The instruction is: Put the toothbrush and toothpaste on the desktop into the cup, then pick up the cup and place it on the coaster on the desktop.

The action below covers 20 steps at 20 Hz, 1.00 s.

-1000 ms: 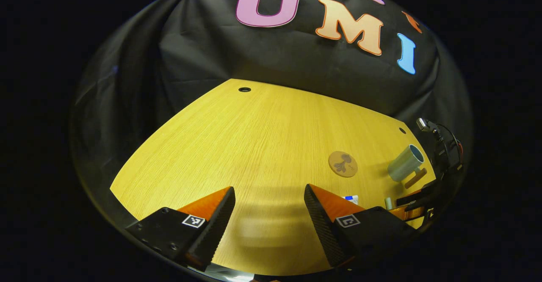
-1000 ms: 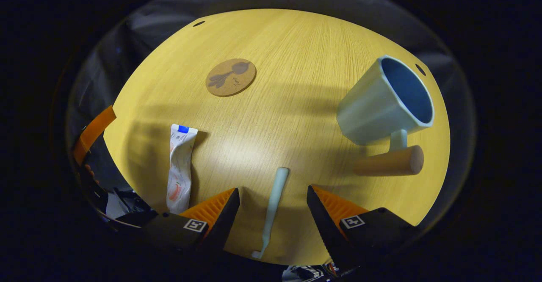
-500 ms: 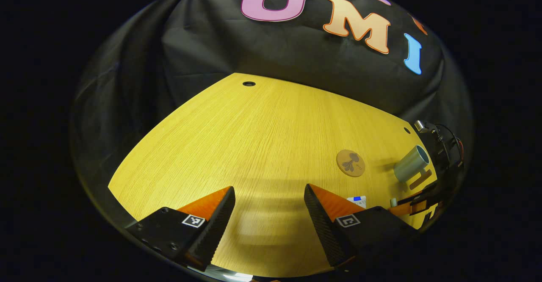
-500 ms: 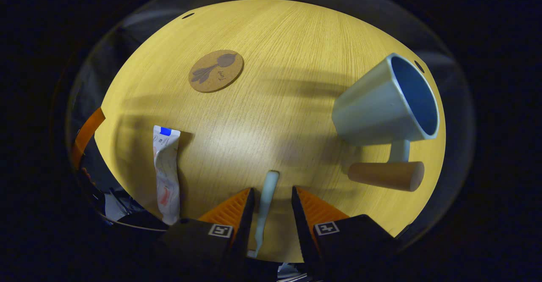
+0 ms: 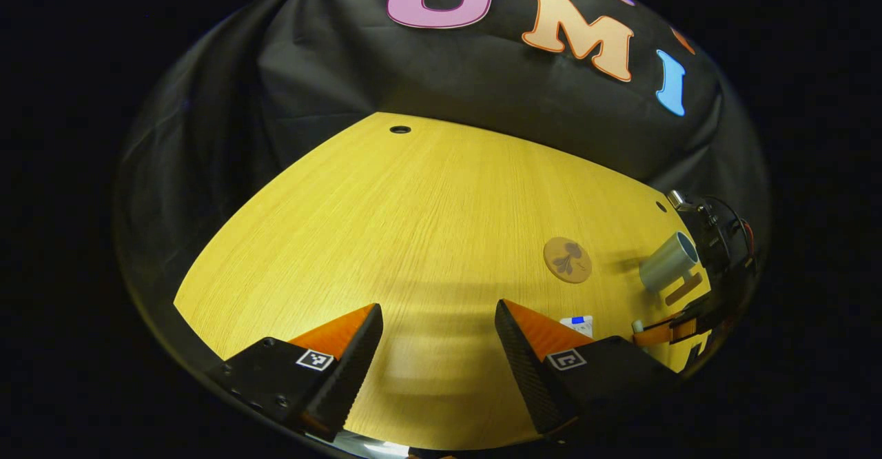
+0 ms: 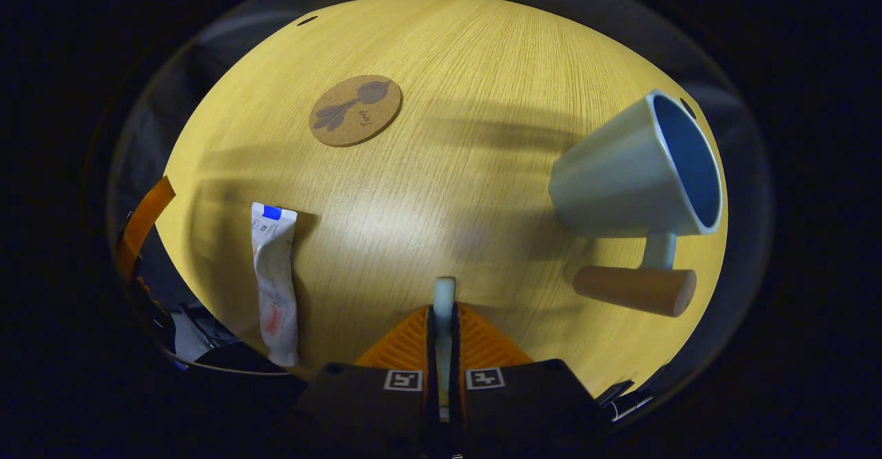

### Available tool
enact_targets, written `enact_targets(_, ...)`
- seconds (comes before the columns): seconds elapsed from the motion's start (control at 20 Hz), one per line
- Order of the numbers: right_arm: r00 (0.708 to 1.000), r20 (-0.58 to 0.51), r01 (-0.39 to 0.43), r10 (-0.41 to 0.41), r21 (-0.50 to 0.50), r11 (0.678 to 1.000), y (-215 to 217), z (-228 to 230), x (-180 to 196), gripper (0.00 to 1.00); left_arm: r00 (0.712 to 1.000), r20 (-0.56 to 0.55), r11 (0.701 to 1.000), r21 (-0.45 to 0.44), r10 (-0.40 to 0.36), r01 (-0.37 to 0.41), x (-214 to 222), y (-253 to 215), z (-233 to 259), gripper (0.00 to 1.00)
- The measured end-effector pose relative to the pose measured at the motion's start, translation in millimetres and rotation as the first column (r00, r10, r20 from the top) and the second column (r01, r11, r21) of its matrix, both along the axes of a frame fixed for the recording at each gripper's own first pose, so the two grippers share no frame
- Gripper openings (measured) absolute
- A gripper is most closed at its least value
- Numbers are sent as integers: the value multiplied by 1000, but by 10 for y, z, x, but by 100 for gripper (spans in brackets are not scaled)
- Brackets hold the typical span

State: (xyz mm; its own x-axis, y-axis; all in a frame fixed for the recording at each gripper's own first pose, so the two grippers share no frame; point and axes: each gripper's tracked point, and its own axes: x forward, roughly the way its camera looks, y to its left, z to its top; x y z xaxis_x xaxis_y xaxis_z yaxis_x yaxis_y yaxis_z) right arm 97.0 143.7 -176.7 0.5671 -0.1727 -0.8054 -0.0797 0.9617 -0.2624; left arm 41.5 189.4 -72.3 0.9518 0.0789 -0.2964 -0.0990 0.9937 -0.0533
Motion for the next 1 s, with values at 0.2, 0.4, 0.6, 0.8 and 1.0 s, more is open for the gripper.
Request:
enact_targets(0.2,999,34,-20,21,-3,1000,5,-32,-66,3,993,-109,999,-1,-35,35,-38,-165,-179,95)
enact_targets(0.4,996,70,-60,58,29,998,60,13,-151,6,975,-200,995,4,-95,98,-91,-472,-318,95)
enact_targets(0.6,990,135,-50,37,87,995,53,155,-229,6,944,-287,986,-57,-164,154,-129,-881,-387,95)
enact_targets(0.8,983,185,-21,1,106,994,-111,242,-365,6,911,-355,977,-42,-212,211,-74,-1199,-413,95)
enact_targets(1.0,974,225,4,-30,118,993,-292,293,-485,6,877,-427,971,-11,-221,239,-39,-1354,-489,94)
